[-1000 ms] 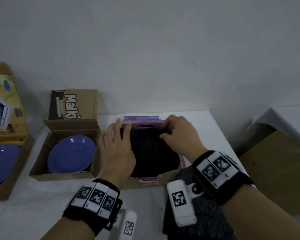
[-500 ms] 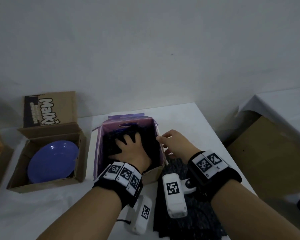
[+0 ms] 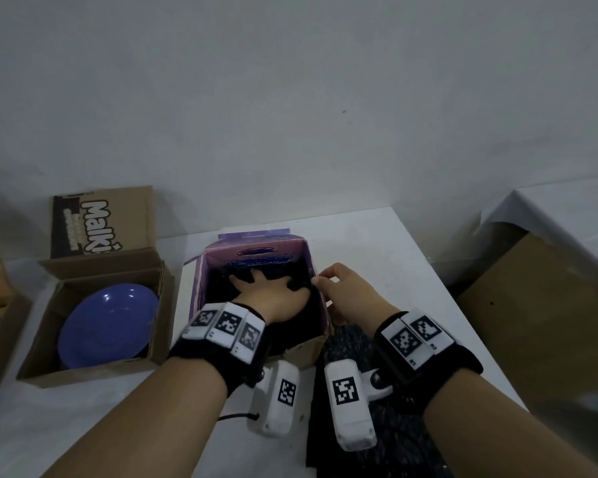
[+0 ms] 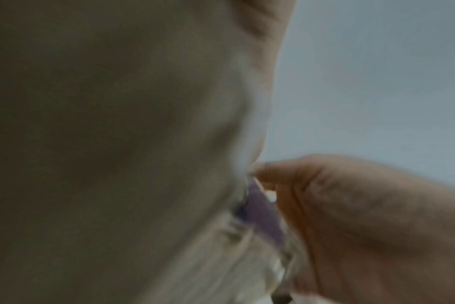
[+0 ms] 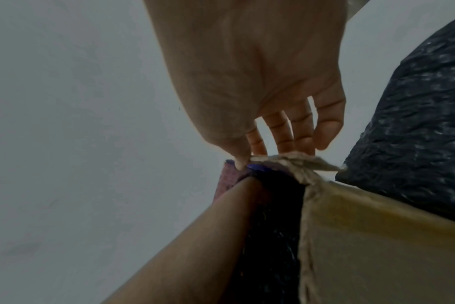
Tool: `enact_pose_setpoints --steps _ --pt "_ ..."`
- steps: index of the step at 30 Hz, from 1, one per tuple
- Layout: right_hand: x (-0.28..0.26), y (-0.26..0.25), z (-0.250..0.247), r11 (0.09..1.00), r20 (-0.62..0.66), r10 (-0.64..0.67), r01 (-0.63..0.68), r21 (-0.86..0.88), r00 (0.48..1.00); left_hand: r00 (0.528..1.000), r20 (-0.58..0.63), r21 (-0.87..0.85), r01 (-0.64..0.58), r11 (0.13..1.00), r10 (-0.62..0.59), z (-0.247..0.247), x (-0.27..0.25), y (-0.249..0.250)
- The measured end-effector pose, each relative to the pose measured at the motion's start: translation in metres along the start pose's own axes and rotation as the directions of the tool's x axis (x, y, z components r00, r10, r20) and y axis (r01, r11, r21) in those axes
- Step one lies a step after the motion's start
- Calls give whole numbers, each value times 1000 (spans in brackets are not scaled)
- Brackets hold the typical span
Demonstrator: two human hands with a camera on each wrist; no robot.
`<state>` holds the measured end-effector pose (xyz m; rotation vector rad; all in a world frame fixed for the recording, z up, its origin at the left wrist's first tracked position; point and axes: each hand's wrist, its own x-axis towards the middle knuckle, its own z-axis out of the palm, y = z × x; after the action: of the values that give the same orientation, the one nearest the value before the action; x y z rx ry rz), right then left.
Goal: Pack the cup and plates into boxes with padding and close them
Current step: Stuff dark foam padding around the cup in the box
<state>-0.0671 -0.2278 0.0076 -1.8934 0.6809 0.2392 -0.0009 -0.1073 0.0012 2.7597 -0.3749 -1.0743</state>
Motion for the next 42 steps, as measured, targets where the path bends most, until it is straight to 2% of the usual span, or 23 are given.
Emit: enact_pose_setpoints --steps 3,6,9,12,16,20,22,26,31,35,38,42 --pt "-1 -1 -1 999 22 13 -14 41 1000 998 55 -150 -6 989 15 -15 -3 -2" --pt "0 -2 -1 999 23 3 -4 32 1000 997 57 -293 -29 956 48 -22 -9 -1" --pt "1 -1 -1 998 34 13 -15 66 999 998 37 -201 -34 979 43 -13 -2 -5" --pt "0 0 -1 998 41 12 -15 67 999 997 -82 -128 -20 992 9 8 3 -4" --pt "1 0 -1 999 26 4 -6 47 1000 970 -242 -61 25 998 -39 26 0 3" --pt "0 2 -1 1000 12 3 -3 28 1000 972 -234 -95 -33 995 10 26 2 -4" --pt "-1 1 -2 1000 13 1 -2 24 1000 977 -203 -189 -108 976 68 20 3 -15" --pt "-1 0 -2 1000 -8 -12 12 -10 1000 974 -200 -461 -192 867 109 8 2 -36" --pt "-2 1 4 999 -28 -22 21 -48 999 971 -211 -587 -219 779 114 24 5 -53" --pt "-1 1 5 999 -21 -24 23 -46 999 978 -184 -579 -186 794 94 19 4 -51" --pt "0 1 5 999 -20 -25 24 -35 999 986 -167 -495 -101 863 19 13 -2 -29" --pt "0 2 6 1000 -13 -26 26 -9 1000 982 -163 -464 11 886 -97 11 -1 -12"
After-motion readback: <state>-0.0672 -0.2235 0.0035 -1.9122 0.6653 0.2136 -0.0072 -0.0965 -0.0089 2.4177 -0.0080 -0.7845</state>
